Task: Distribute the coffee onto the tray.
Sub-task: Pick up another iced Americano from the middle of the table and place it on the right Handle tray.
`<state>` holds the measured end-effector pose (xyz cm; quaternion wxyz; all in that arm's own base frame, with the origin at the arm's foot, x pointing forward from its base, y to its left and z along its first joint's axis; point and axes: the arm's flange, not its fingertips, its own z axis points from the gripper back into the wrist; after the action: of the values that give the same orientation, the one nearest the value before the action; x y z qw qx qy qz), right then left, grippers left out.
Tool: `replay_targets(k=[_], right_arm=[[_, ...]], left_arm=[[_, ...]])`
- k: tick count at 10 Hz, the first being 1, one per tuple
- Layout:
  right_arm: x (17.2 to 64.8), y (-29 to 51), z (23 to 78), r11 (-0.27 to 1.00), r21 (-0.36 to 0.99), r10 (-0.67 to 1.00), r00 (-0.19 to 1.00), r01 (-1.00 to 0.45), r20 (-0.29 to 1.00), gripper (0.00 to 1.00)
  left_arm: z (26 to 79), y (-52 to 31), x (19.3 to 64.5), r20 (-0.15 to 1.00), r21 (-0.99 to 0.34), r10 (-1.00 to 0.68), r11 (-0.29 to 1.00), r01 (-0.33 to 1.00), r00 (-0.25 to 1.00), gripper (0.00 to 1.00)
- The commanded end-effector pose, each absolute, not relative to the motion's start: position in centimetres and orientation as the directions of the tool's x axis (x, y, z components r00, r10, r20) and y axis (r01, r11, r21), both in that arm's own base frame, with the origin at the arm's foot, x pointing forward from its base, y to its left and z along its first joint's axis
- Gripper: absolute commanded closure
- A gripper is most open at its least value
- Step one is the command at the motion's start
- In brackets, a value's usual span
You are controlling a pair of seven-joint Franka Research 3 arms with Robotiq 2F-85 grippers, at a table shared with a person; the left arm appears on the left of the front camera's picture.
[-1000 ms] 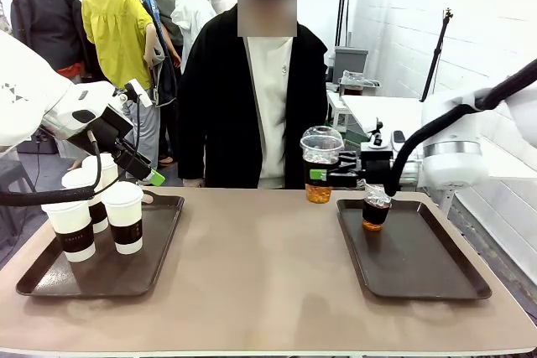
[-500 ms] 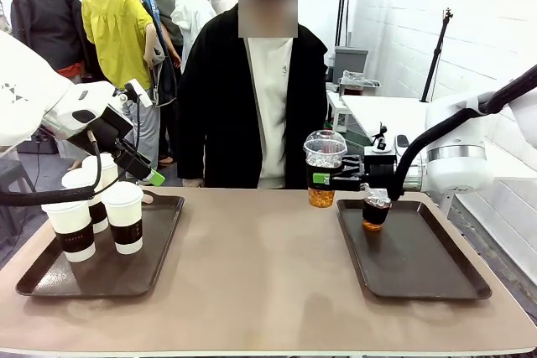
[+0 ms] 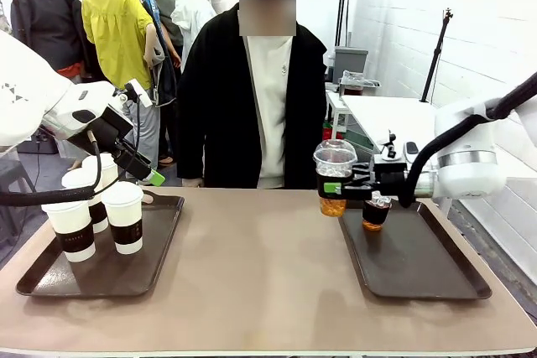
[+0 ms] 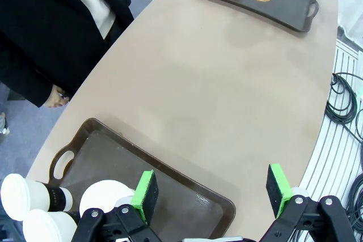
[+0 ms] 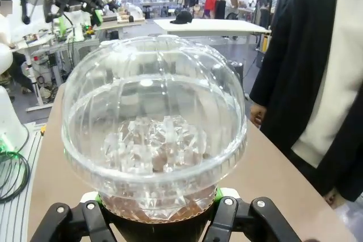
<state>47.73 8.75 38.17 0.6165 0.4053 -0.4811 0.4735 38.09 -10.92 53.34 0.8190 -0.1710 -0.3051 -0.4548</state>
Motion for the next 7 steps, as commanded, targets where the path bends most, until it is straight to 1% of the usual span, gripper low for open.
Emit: replay_targets(k=[1, 4, 5, 7], right_arm=[[46.1, 5.9, 38.4, 0.204, 0.021, 0.172, 0.057, -0.979, 0.983, 0.34], [44.4, 1.3, 37.2, 0.207, 0.011, 0.172, 0.047, -0.978, 0.984, 0.34], [44.1, -0.1, 36.6, 0.206, -0.009, 0.181, 0.029, -0.978, 0.983, 0.34], [44.0, -2.2, 35.3, 0.203, -0.005, 0.164, 0.029, -0.979, 0.986, 0.34]], left_arm=[[53.3, -10.8, 38.3, 0.666, -0.015, -0.634, 0.516, 0.857, 0.393, 0.0], [53.3, -10.8, 38.3, 0.666, -0.015, -0.634, 0.516, 0.857, 0.393, 0.0], [53.3, -10.8, 38.3, 0.666, -0.015, -0.634, 0.516, 0.857, 0.393, 0.0], [53.3, -10.8, 38.3, 0.666, -0.015, -0.634, 0.516, 0.857, 0.393, 0.0]])
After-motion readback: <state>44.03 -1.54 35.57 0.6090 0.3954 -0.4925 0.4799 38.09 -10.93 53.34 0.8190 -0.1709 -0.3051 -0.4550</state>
